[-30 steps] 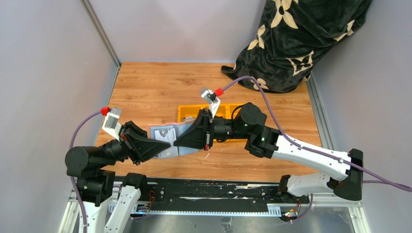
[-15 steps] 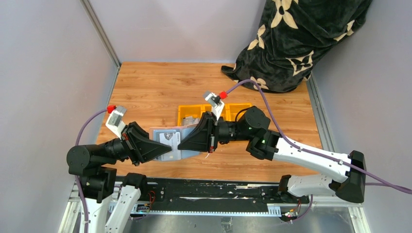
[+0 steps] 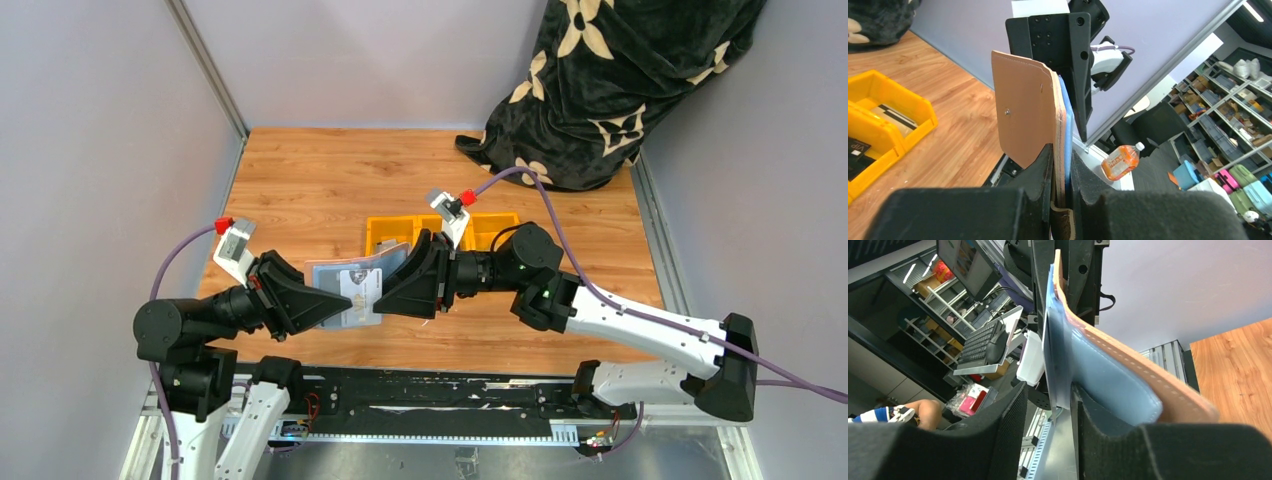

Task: Take the credit cards out of the card holder
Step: Remove the credit card from the card holder, then place the credit card in the storage box.

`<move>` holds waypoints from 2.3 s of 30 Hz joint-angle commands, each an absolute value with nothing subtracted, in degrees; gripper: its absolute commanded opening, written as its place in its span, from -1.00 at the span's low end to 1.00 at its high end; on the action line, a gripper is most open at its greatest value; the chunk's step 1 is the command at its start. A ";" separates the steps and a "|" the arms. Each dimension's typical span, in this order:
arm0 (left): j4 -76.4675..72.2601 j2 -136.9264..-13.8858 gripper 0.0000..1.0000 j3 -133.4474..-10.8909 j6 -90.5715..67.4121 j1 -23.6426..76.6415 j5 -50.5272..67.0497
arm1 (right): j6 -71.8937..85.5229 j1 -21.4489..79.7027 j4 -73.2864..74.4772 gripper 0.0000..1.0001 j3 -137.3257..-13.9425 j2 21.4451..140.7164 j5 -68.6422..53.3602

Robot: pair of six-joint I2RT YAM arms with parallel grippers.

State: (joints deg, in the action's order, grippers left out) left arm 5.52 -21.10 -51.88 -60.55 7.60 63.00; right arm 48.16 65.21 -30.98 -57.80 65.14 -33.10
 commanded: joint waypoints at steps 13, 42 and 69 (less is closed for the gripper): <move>14.55 -21.66 -1.00 -56.42 -51.10 7.73 61.12 | 44.21 63.12 -26.96 -1.00 -58.03 61.18 -33.03; 23.53 -23.11 -1.00 -62.07 -39.29 7.73 61.79 | 32.80 34.48 3.76 -1.00 -55.93 75.15 -31.17; 24.40 -22.15 -1.00 -62.53 -38.50 7.73 63.28 | 42.63 46.98 6.78 -0.79 -85.03 116.42 -17.26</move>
